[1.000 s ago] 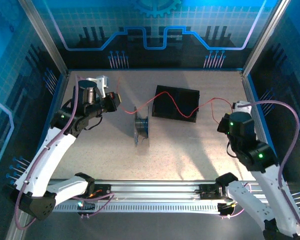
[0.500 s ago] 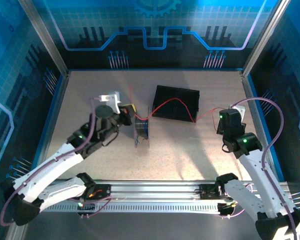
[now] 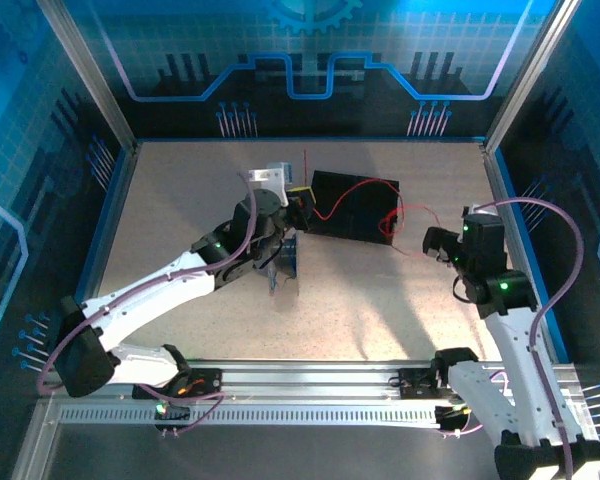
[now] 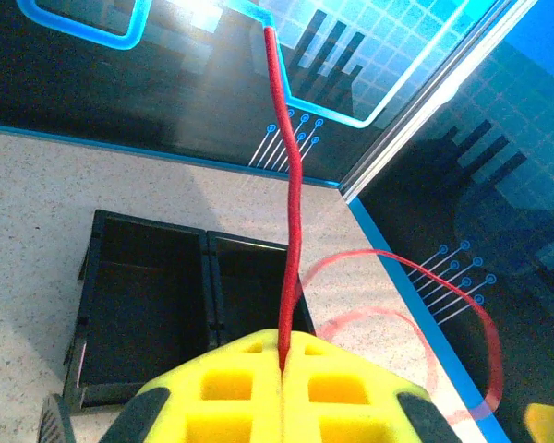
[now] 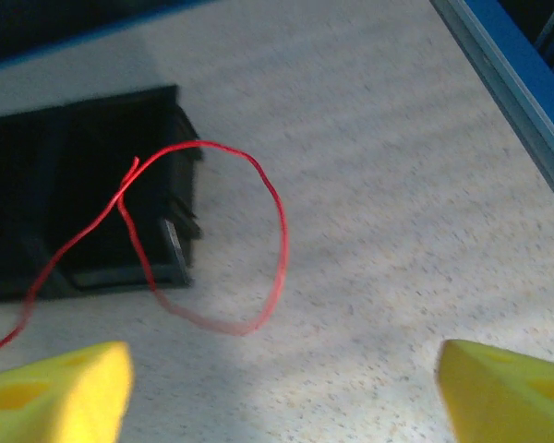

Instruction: Wrap the cables

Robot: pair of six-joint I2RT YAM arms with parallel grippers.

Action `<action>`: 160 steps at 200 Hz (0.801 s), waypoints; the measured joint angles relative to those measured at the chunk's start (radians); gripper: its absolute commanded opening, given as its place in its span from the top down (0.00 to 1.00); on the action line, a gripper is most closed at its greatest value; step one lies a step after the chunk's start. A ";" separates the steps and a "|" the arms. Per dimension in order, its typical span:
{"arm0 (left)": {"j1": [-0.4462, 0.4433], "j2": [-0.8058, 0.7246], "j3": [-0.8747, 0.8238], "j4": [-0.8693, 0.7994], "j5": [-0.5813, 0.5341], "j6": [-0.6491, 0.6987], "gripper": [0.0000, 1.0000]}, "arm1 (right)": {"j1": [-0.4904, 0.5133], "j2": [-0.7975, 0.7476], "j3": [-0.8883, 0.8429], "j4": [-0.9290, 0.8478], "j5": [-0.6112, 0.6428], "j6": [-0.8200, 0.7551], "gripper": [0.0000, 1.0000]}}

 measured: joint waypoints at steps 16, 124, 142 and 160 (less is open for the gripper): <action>0.000 0.026 0.036 -0.025 0.000 0.009 1.00 | -0.006 -0.013 0.050 -0.015 -0.051 -0.010 0.00; 0.000 0.065 0.071 -0.093 0.137 0.014 1.00 | -0.013 0.118 0.145 0.029 -0.579 -0.024 0.11; 0.000 0.055 0.068 -0.093 0.160 0.014 1.00 | -0.013 0.190 0.145 0.034 -0.575 -0.043 0.17; -0.001 0.034 0.058 -0.093 0.174 0.013 1.00 | -0.013 0.248 0.144 0.048 -0.563 -0.053 0.20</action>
